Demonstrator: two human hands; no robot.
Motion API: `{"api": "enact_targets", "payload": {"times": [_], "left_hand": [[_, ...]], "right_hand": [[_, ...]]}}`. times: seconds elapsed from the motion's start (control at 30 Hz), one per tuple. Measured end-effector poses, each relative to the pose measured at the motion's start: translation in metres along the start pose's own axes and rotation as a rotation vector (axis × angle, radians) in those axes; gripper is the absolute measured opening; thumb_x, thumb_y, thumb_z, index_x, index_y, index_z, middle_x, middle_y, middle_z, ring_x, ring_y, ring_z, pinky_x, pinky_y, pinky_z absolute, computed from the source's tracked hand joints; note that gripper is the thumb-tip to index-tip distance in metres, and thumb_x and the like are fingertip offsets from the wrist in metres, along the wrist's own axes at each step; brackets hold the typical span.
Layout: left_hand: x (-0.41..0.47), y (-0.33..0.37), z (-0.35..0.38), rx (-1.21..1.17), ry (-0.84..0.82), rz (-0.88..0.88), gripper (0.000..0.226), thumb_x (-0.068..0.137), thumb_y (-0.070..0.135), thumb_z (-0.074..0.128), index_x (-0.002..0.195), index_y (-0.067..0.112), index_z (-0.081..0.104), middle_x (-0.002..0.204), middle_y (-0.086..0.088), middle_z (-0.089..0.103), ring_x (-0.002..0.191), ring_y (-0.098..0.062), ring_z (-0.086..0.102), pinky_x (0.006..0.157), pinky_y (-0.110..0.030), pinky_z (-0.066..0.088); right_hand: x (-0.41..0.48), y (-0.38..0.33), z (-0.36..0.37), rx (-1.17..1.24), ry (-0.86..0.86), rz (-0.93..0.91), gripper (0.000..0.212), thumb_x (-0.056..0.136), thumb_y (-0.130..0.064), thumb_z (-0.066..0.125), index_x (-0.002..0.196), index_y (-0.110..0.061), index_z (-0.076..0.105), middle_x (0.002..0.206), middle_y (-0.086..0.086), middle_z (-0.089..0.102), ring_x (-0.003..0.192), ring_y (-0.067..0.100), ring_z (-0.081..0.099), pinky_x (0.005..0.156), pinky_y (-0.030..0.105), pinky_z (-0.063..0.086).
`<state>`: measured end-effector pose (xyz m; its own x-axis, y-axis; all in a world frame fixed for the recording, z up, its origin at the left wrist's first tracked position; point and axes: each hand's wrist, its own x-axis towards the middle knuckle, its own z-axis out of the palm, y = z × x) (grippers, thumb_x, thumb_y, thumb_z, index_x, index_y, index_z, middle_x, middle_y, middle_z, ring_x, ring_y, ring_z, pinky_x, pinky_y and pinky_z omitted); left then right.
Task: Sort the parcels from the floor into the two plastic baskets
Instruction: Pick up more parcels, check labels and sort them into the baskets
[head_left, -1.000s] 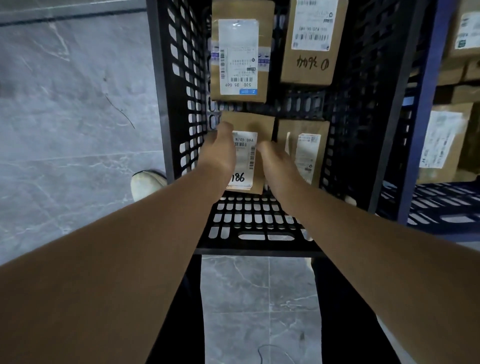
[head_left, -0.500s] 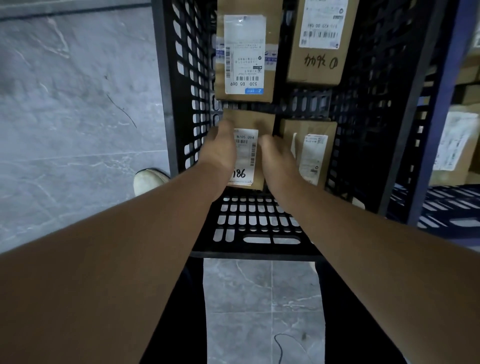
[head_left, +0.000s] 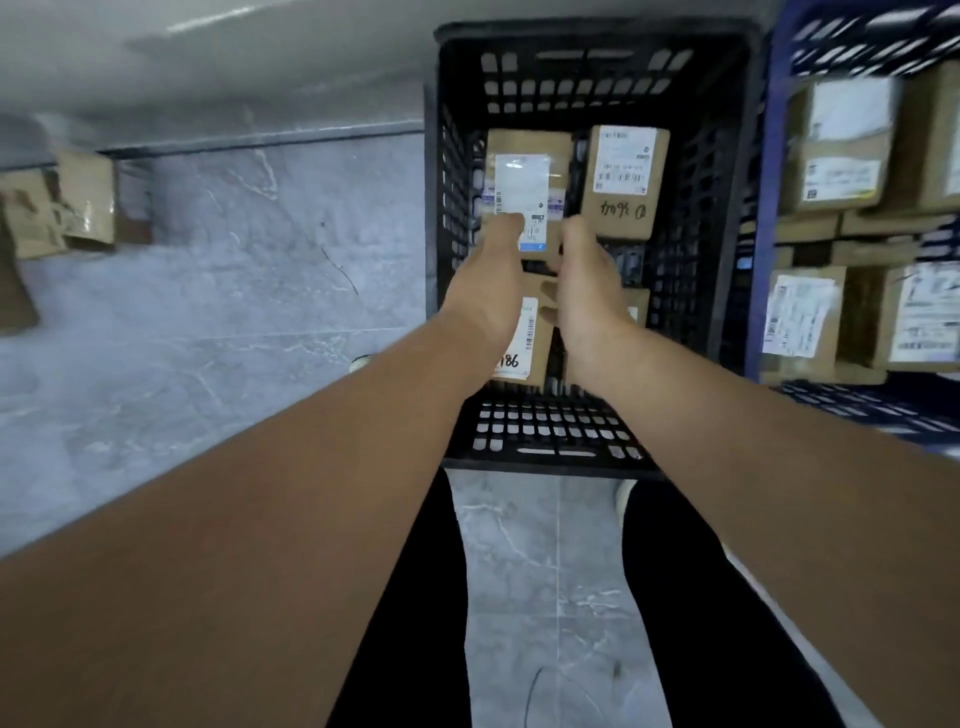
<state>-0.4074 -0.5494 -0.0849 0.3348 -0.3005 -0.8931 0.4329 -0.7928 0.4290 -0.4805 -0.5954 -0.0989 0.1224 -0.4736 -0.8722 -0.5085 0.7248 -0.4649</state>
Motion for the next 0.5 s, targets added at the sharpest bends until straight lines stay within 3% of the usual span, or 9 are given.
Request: {"api": "enact_targets", "payload": {"times": [0.07, 0.17, 0.27, 0.3, 0.37, 0.4, 0.43, 0.5], "left_hand": [[-0.027, 0.022, -0.010, 0.000, 0.001, 0.057, 0.059, 0.089, 0.062, 0.031, 0.125, 0.031, 0.066, 0.123, 0.001, 0.069, 0.114, -0.019, 0.062, 0.102, -0.039, 0.044], [-0.065, 0.056, -0.026, -0.016, -0.016, 0.096, 0.058, 0.087, 0.061, 0.035, 0.111, 0.022, 0.070, 0.112, 0.002, 0.072, 0.106, -0.018, 0.066, 0.102, -0.044, 0.048], [-0.106, 0.093, -0.045, -0.024, -0.034, 0.141, 0.042, 0.100, 0.052, 0.037, 0.094, 0.021, 0.064, 0.085, 0.003, 0.067, 0.073, -0.010, 0.063, 0.074, -0.026, 0.052], [-0.121, 0.103, -0.052, -0.017, -0.032, 0.161, 0.039, 0.103, 0.049, 0.037, 0.090, 0.023, 0.062, 0.077, 0.007, 0.066, 0.063, -0.005, 0.061, 0.063, -0.021, 0.048], [-0.160, 0.121, -0.062, 0.016, -0.041, 0.205, 0.037, 0.106, 0.046, 0.034, 0.084, 0.029, 0.057, 0.060, 0.016, 0.065, 0.047, 0.005, 0.058, 0.047, -0.013, 0.045], [-0.181, 0.131, -0.065, 0.022, -0.049, 0.227, 0.036, 0.107, 0.046, 0.033, 0.083, 0.032, 0.056, 0.060, 0.018, 0.064, 0.045, 0.008, 0.057, 0.044, -0.011, 0.043], [-0.198, 0.140, -0.069, 0.035, -0.046, 0.251, 0.035, 0.107, 0.048, 0.032, 0.084, 0.035, 0.056, 0.071, 0.018, 0.064, 0.052, 0.010, 0.058, 0.049, -0.011, 0.044], [-0.226, 0.158, -0.078, 0.017, -0.057, 0.284, 0.034, 0.105, 0.052, 0.032, 0.109, 0.038, 0.063, 0.110, 0.013, 0.065, 0.093, 0.005, 0.061, 0.075, -0.017, 0.042]], "right_hand": [[-0.023, -0.024, 0.000, 0.032, -0.003, -0.026, 0.043, 0.097, -0.051, 0.043, 0.116, -0.023, 0.069, 0.124, 0.007, 0.074, 0.120, 0.028, 0.067, 0.108, 0.050, 0.052], [-0.059, -0.060, -0.003, 0.066, -0.022, -0.081, 0.037, 0.103, -0.044, 0.043, 0.106, -0.022, 0.072, 0.104, -0.004, 0.076, 0.102, 0.016, 0.070, 0.085, 0.035, 0.054], [-0.099, -0.092, -0.007, 0.089, -0.045, -0.133, 0.032, 0.111, -0.034, 0.043, 0.098, -0.019, 0.067, 0.086, -0.011, 0.065, 0.078, 0.004, 0.068, 0.061, 0.022, 0.054], [-0.115, -0.104, -0.007, 0.085, -0.060, -0.159, 0.031, 0.111, -0.034, 0.043, 0.098, -0.019, 0.066, 0.087, -0.011, 0.063, 0.082, 0.006, 0.067, 0.064, 0.022, 0.055], [-0.146, -0.127, -0.007, 0.112, -0.060, -0.215, 0.028, 0.110, -0.036, 0.045, 0.091, -0.026, 0.062, 0.093, -0.011, 0.062, 0.095, 0.011, 0.062, 0.083, 0.032, 0.054], [-0.161, -0.138, -0.008, 0.140, -0.050, -0.241, 0.027, 0.109, -0.039, 0.046, 0.088, -0.029, 0.060, 0.095, -0.011, 0.062, 0.098, 0.011, 0.062, 0.089, 0.035, 0.051], [-0.176, -0.148, -0.008, 0.155, -0.043, -0.270, 0.025, 0.107, -0.042, 0.047, 0.089, -0.031, 0.060, 0.097, -0.010, 0.063, 0.102, 0.013, 0.063, 0.093, 0.037, 0.050], [-0.208, -0.168, -0.007, 0.158, -0.047, -0.345, 0.026, 0.105, -0.045, 0.047, 0.098, -0.027, 0.065, 0.108, -0.005, 0.068, 0.119, 0.020, 0.064, 0.108, 0.044, 0.050]]}}
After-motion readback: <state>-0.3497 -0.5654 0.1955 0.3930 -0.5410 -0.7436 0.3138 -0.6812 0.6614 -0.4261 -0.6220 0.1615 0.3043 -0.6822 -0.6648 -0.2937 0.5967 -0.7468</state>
